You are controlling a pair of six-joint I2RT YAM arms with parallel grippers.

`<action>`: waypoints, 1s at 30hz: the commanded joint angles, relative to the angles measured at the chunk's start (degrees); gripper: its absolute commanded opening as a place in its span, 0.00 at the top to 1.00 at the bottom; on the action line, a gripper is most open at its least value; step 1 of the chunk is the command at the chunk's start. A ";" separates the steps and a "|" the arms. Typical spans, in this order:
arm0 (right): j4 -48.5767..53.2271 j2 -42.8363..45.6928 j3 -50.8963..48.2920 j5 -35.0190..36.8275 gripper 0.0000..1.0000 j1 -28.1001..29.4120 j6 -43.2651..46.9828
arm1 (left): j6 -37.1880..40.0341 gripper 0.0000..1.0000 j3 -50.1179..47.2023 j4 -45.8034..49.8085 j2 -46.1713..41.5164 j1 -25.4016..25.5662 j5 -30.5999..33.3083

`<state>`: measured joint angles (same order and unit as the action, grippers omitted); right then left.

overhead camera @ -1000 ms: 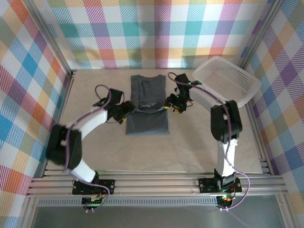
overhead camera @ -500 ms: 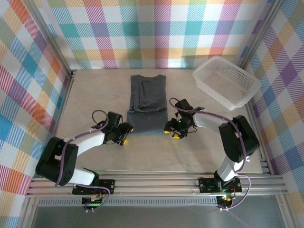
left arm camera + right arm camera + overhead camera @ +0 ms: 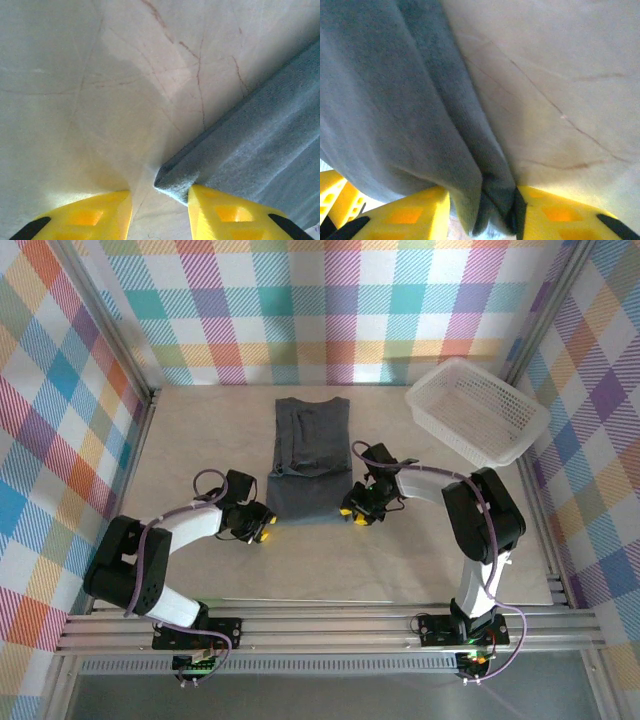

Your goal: Fold and stack the t-shirts

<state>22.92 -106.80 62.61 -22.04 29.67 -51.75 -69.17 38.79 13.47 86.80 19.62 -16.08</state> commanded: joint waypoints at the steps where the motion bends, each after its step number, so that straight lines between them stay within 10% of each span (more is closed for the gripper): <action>1: -4.46 -2.30 2.71 0.75 0.71 0.30 0.07 | 3.01 0.66 4.03 -18.39 5.44 0.07 1.38; 6: -4.29 -2.11 3.26 1.20 1.00 0.29 -0.40 | 3.98 0.76 5.23 -17.60 5.35 -0.03 1.31; 13: -2.47 1.53 2.87 1.75 1.00 0.30 0.08 | 5.50 1.00 3.91 -17.25 2.84 -0.81 3.22; 30: 7.20 14.43 11.92 2.49 1.00 -2.94 3.23 | 11.13 1.00 11.61 1.97 -21.49 -0.99 4.21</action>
<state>27.11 -95.81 71.90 -19.59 27.24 -50.09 -60.12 47.59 11.92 68.95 19.29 -12.36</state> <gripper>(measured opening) 0.046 0.048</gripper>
